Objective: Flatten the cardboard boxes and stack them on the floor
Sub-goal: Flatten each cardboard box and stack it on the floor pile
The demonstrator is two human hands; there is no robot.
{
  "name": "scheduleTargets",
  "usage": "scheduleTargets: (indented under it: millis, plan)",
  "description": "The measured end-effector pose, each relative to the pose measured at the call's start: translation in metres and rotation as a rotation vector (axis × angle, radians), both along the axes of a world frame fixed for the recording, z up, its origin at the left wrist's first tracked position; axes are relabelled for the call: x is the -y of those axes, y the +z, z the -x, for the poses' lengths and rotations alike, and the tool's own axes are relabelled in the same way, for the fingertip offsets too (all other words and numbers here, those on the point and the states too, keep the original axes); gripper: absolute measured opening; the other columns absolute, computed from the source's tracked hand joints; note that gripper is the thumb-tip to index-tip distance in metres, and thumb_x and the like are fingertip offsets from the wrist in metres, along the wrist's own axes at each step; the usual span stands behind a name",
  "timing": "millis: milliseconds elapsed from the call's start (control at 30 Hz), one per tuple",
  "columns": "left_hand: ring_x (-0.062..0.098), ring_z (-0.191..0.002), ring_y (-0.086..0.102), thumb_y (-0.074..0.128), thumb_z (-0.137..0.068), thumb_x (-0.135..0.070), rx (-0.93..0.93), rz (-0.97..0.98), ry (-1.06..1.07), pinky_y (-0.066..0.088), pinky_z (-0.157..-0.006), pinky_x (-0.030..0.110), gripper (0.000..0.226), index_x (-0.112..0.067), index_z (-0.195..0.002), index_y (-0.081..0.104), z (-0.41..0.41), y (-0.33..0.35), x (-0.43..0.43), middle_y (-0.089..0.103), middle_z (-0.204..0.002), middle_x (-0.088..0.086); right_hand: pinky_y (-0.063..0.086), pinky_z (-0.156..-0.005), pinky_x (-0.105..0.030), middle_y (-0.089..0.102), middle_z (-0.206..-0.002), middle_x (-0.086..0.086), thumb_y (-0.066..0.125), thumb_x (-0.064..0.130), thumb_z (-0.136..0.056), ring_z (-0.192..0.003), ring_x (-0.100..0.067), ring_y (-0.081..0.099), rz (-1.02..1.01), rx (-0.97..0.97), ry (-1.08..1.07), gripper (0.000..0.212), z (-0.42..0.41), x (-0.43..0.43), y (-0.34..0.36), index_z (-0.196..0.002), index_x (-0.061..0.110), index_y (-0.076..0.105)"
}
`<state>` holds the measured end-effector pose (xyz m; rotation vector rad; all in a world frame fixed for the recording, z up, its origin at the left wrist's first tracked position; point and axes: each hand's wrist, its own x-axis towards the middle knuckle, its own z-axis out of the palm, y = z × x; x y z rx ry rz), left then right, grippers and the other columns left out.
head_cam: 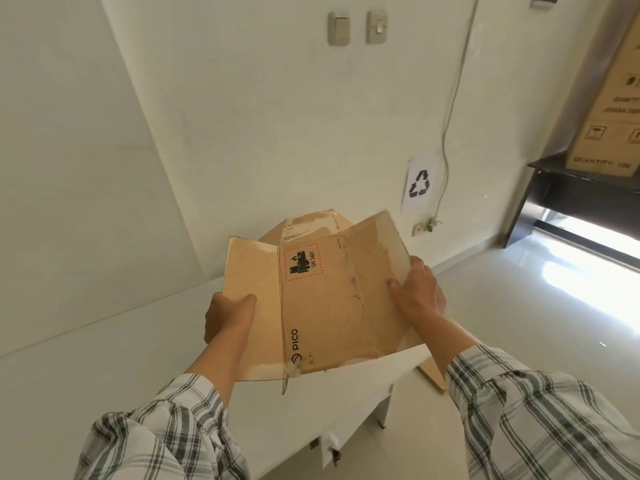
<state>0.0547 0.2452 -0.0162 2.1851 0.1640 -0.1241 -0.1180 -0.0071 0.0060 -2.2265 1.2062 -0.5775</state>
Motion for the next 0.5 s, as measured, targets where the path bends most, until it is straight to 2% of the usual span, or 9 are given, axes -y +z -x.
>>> scheduleTargets:
  millis: [300, 500]
  plan:
    - [0.033, -0.084, 0.061, 0.064, -0.078, -0.042, -0.040, 0.008, 0.068, 0.054, -0.081, 0.044, 0.039, -0.015, -0.105, 0.055, 0.062, -0.010, 0.207, 0.063, -0.097, 0.006, 0.046, -0.092, -0.045, 0.052, -0.134, -0.006, 0.062, 0.040, -0.093, -0.118, -0.031, 0.055, 0.026, -0.057, 0.093, 0.065, 0.045, 0.214, 0.012, -0.147, 0.017, 0.033]
    - [0.033, -0.084, 0.062, 0.063, -0.080, -0.043, -0.050, -0.002, 0.090, 0.055, -0.081, 0.043, 0.039, -0.016, -0.105, 0.055, 0.067, -0.013, 0.333, 0.063, -0.097, 0.006, 0.047, -0.089, -0.044, 0.053, -0.132, -0.007, 0.061, 0.040, -0.093, -0.116, -0.031, 0.056, 0.012, -0.086, 0.119, 0.064, 0.047, 0.342, 0.007, -0.146, 0.016, 0.033]
